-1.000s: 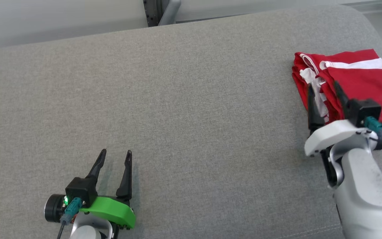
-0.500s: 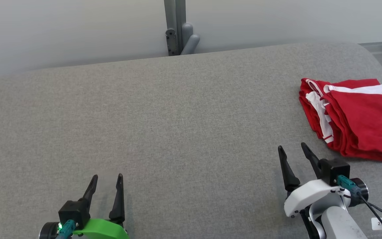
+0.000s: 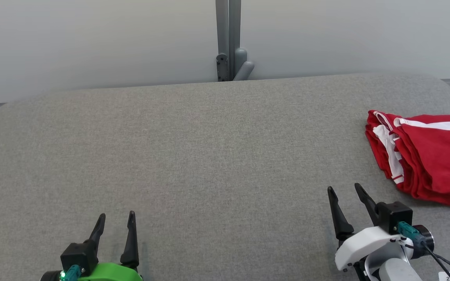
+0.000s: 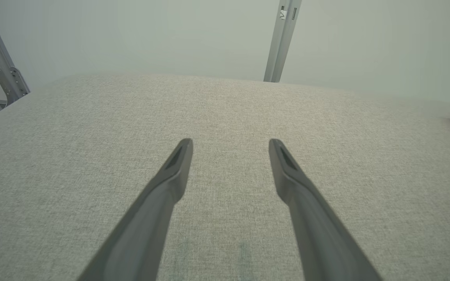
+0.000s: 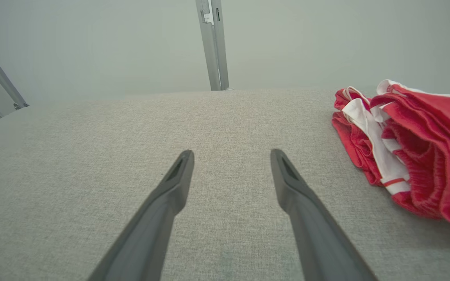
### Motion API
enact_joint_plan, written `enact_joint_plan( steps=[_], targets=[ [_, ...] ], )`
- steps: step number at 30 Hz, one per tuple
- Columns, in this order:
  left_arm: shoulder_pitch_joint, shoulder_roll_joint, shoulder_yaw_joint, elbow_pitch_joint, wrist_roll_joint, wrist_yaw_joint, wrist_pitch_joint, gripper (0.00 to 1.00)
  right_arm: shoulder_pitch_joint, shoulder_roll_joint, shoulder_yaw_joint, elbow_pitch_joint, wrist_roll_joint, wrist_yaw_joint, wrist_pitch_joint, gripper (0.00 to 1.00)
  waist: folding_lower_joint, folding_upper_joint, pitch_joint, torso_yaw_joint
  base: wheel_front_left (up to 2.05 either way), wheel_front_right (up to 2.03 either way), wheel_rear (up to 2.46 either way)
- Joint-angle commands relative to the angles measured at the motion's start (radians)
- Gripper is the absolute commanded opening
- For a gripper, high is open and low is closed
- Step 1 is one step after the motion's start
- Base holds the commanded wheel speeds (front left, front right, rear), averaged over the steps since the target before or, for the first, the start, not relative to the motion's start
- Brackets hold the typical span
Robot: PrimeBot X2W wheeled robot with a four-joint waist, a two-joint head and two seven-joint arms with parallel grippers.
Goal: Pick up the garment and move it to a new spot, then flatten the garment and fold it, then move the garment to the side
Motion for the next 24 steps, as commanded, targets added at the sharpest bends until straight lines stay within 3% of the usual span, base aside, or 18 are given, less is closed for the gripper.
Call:
enact_joint_plan(
  steps=[1, 11, 24],
  targets=[
    [0.005, 0.004, 0.007, 0.003, 0.005, 0.006, 0.000, 1.00, 0.015, -0.002, -0.005, -0.005, -0.017, -0.001, -0.003, 1.00, 0.0000, 0.0065, -0.001, 0.001, 0.00, 0.00, 0.00],
    [-0.049, 0.004, 0.017, 0.006, -0.016, 0.009, 0.000, 1.00, -0.028, -0.003, -0.036, -0.027, -0.070, -0.002, -0.003, 1.00, 0.0000, 0.0065, 0.037, -0.001, 0.00, 0.00, 0.00],
    [-0.069, 0.004, 0.015, 0.023, -0.011, 0.009, 0.000, 1.00, -0.029, -0.003, -0.024, -0.024, -0.052, -0.001, -0.003, 1.00, 0.0000, 0.0065, 0.050, -0.010, 0.00, 0.00, 0.00]
  ],
)
